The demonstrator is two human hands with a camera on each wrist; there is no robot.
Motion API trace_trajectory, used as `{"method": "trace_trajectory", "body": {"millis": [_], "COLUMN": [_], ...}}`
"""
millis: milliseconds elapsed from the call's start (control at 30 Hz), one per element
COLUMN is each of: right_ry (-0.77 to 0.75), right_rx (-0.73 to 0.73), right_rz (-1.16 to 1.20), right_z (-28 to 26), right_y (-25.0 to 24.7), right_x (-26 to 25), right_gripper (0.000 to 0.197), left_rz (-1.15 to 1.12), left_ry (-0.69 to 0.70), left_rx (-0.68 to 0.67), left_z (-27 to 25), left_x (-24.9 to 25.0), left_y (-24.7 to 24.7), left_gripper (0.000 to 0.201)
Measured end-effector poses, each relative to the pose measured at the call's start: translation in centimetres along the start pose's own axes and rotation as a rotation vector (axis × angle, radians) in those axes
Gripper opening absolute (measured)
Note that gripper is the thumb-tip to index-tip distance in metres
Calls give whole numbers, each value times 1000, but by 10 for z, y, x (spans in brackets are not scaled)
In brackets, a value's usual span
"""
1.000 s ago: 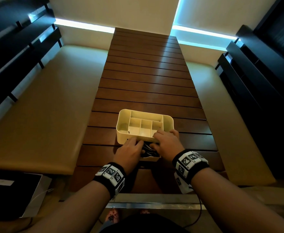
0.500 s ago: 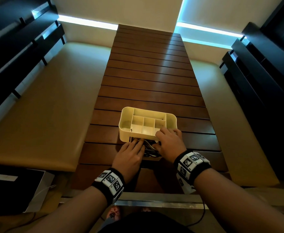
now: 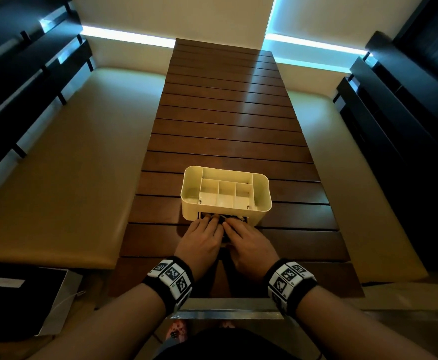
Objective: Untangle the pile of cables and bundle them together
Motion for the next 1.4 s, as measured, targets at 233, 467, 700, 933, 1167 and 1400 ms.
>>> {"method": "trace_trajectory", "body": {"millis": [233,467,700,933,1167,1400], "right_ry": [69,65,61,67,-3,136], "right_rx": [-37,-92,-53,-10,142,155], "right_rz": [73,37,-9,12,58,-43], "right_z": [1,-1,0,9,3,-8], "right_y": [5,17,12,6,-17,-9], "right_x": [3,7,4,5,-1,8], "right_gripper": [57,56,63,55,40,47], "left_rz": [-60,-33,63,97,135,114], "left_ry": [-43,-49,-136,-157,-207,-240], "left_rx": [-33,189,-330,-324,-250,-195], "left_z": [-5,36,45,39,41,39], "left_x": [-4,-22,-67,-67,-63,-59], "left_y": [-8,-90,-23,-18,-16,-17], "left_gripper": [53,58,79,83,69,61]}}
Point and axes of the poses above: each hand's wrist, its own z-axis towards the middle knuckle, its own y-axis out of the palm, x = y × z, the point moved 8 cm from there along z, towards the middle knuckle, and after that the axes turned 3 degrees about x, right-handed, at the moved point
